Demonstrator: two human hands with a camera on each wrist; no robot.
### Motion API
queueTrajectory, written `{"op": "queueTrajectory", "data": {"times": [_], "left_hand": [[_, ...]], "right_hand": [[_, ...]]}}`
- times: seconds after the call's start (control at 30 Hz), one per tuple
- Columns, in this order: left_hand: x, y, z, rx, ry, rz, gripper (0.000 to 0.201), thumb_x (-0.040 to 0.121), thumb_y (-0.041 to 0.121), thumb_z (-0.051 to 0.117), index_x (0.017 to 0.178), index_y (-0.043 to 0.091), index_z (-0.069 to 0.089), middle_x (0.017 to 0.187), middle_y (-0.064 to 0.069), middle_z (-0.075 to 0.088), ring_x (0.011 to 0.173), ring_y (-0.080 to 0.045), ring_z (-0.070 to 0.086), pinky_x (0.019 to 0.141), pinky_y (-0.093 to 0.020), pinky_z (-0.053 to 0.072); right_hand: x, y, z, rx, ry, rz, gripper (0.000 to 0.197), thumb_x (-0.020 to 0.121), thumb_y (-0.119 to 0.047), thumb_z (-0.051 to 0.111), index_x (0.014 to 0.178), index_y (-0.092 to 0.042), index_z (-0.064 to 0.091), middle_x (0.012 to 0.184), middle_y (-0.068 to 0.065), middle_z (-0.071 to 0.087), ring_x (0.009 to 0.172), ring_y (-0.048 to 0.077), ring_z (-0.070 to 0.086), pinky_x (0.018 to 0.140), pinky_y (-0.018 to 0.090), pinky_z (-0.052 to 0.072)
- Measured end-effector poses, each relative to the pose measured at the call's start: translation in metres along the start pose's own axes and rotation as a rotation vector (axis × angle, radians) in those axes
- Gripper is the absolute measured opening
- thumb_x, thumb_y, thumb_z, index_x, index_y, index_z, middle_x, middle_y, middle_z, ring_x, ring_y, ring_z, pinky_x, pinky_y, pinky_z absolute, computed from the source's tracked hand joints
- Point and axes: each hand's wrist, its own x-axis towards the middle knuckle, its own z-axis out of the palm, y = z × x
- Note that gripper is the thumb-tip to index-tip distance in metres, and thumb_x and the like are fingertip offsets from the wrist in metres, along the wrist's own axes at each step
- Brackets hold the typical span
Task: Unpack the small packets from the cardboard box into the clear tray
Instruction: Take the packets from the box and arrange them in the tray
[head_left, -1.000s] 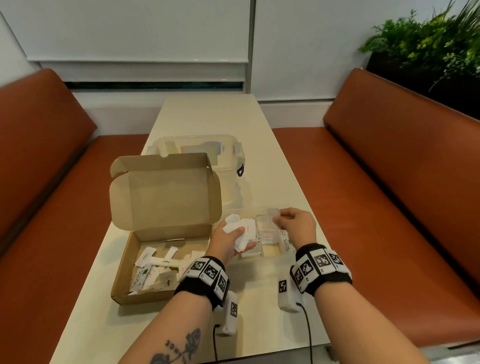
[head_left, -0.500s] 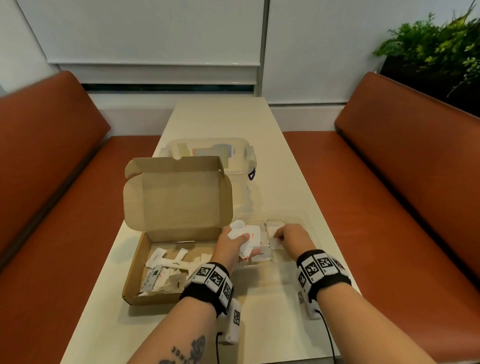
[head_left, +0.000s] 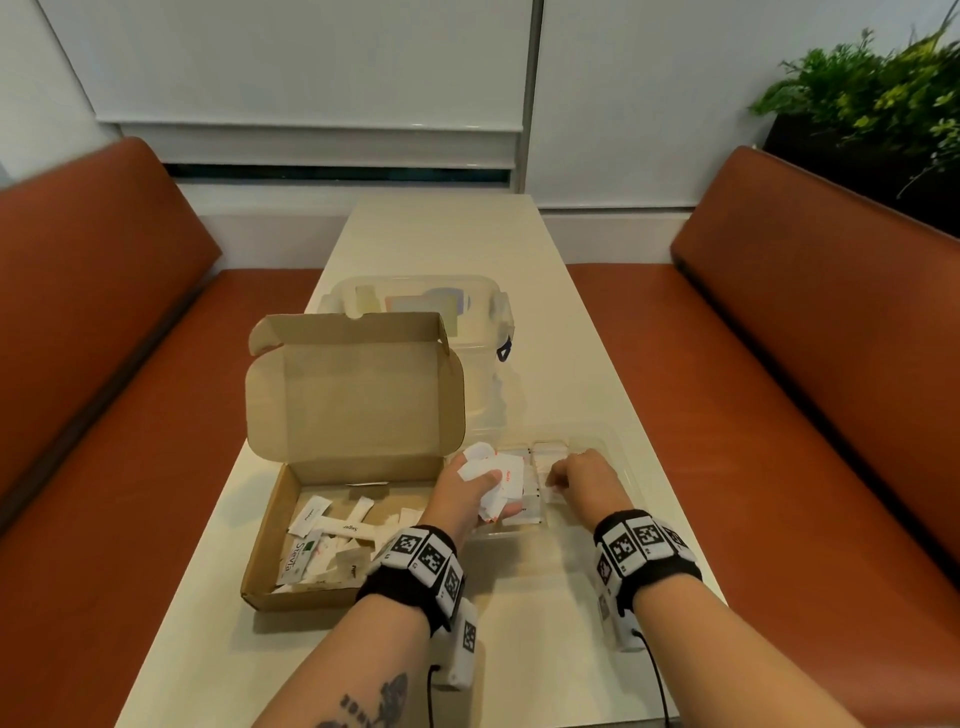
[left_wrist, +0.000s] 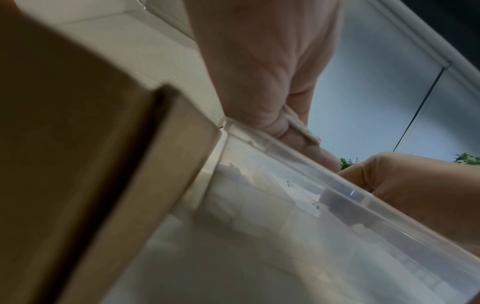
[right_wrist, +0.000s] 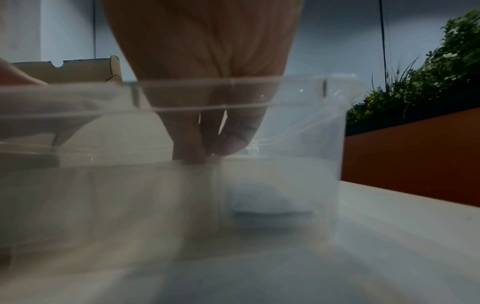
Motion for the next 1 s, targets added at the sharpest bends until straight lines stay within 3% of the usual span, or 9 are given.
{"op": "queueTrajectory", "data": {"times": [0.17,0.43,0.63,0.77,1.0], "left_hand": [[-0.002,0.000,0.001,0.008,0.006,0.002,0.028,0.091,-0.009,0.052,0.099,0.018,0.055,0.114,-0.015,0.050,0.096,-0.035,0.057,0.053,-0.036,0.059],[-0.003,-0.001,0.002,0.031,0.026,0.008,0.032,0.091,-0.008,0.052,0.115,0.014,0.052,0.112,-0.014,0.052,0.090,-0.031,0.060,0.056,-0.037,0.060],[-0.002,-0.001,0.002,0.030,0.018,-0.001,0.029,0.091,-0.009,0.052,0.107,0.016,0.054,0.111,-0.014,0.052,0.090,-0.031,0.059,0.057,-0.040,0.060],[-0.003,-0.001,0.002,0.049,0.004,-0.006,0.030,0.091,-0.008,0.052,0.102,0.020,0.056,0.111,-0.013,0.054,0.085,-0.029,0.063,0.064,-0.045,0.059],[-0.004,-0.001,0.002,0.072,-0.011,-0.001,0.030,0.092,-0.008,0.051,0.102,0.020,0.057,0.113,-0.013,0.053,0.087,-0.030,0.062,0.061,-0.043,0.060]], "right_hand": [[-0.010,0.001,0.004,0.099,0.119,0.041,0.021,0.081,0.007,0.052,0.097,-0.007,0.057,0.099,0.008,0.053,0.091,0.022,0.050,0.074,0.026,0.039],[-0.006,0.001,0.006,0.085,0.074,0.039,0.018,0.084,0.003,0.052,0.097,-0.007,0.059,0.100,0.008,0.053,0.086,0.017,0.044,0.070,0.020,0.033],[0.001,-0.003,0.004,-0.027,0.001,0.004,0.022,0.086,0.005,0.043,0.101,-0.005,0.057,0.106,0.012,0.052,0.095,0.025,0.051,0.077,0.026,0.041],[0.004,-0.004,0.003,-0.072,-0.010,0.011,0.025,0.089,0.005,0.039,0.103,-0.005,0.057,0.109,0.012,0.052,0.099,0.025,0.051,0.079,0.028,0.041],[0.003,-0.006,0.002,-0.050,-0.008,0.024,0.022,0.087,0.004,0.040,0.099,-0.004,0.058,0.106,0.013,0.052,0.089,0.022,0.049,0.076,0.026,0.041]]}}
